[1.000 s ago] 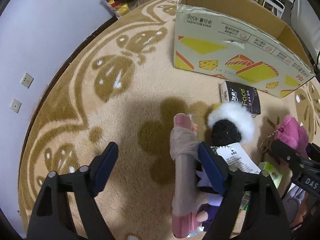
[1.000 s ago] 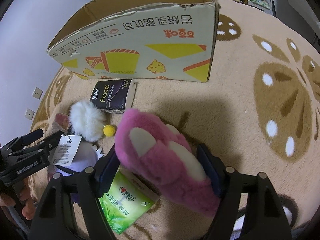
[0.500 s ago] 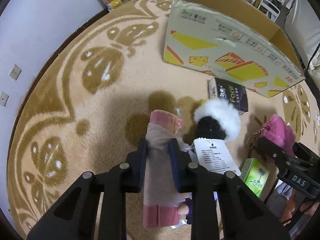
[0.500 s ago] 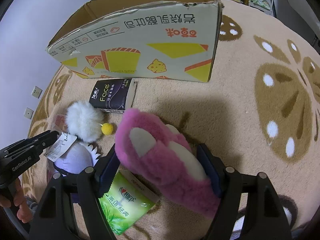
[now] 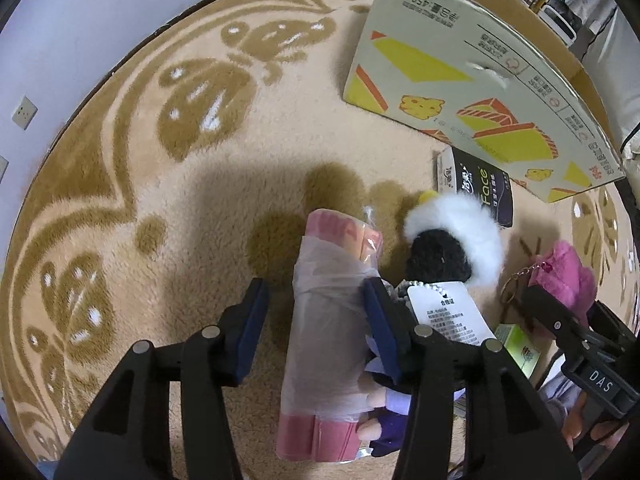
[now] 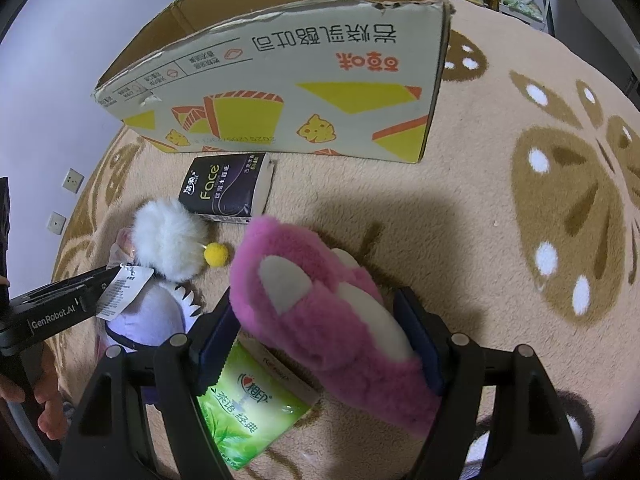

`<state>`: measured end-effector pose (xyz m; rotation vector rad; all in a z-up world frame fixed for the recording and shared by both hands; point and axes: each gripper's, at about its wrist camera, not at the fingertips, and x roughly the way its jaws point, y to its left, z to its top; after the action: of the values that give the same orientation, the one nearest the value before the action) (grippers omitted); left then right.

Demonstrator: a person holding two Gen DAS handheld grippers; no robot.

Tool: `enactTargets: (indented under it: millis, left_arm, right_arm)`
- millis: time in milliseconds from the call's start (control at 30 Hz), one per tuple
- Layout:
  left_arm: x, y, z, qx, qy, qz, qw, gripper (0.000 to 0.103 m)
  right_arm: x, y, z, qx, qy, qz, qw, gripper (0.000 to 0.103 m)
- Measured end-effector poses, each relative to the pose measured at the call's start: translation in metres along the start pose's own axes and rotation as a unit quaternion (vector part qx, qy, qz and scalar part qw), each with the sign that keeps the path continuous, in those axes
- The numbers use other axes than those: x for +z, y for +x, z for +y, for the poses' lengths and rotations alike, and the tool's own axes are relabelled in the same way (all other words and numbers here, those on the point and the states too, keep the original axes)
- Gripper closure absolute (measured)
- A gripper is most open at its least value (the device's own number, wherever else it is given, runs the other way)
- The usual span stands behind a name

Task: Organize soft objects
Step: 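Lift the pink-white doll with the left tool while the right tool lifts the pink plush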

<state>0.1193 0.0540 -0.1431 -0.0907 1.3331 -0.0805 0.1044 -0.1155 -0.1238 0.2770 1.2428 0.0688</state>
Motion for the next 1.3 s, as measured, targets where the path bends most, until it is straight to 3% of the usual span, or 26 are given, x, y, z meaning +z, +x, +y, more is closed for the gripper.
enactTargets:
  millis: [33,267,367,533,733,867,1167,1300]
  left_arm:
    - [0.000,0.001,-0.001,-0.002,0.002,0.001,1.0000,0.067]
    - [-0.007,-0.020,-0.014,-0.008,0.024,-0.039,0.9989,0.089]
    - [-0.009,-0.031,-0.018,0.030,0.043,-0.070,0.9962,0.090]
    - [-0.011,-0.048,-0.015,0.040,0.043,-0.108,0.9924,0.090]
    - [-0.008,-0.080,-0.021,0.076,0.063,-0.175,0.9796,0.090]
    - [-0.007,-0.100,-0.025,0.079,0.066,-0.207,0.9730,0.090]
    - [0.001,-0.142,-0.037,0.118,0.085,-0.291,0.9456,0.090]
    - [0.012,-0.151,-0.049,0.130,0.120,-0.312,0.9334,0.090]
  right_arm:
    - [0.000,0.000,0.000,0.000,0.000,0.000,1.000,0.023]
    - [0.001,-0.003,-0.001,0.005,0.001,-0.008,1.000,0.023]
    - [0.003,-0.010,-0.001,0.016,-0.001,-0.022,1.000,0.023]
    - [0.006,-0.025,0.005,0.030,-0.008,-0.058,0.998,0.024]
    - [0.009,-0.043,0.009,0.032,-0.015,-0.087,0.996,0.025]
    - [0.012,-0.055,0.013,0.037,-0.017,-0.106,0.994,0.026]
    - [0.022,-0.094,0.026,0.045,-0.037,-0.167,0.984,0.026]
    - [0.029,-0.106,0.026,0.045,-0.041,-0.187,0.981,0.026]
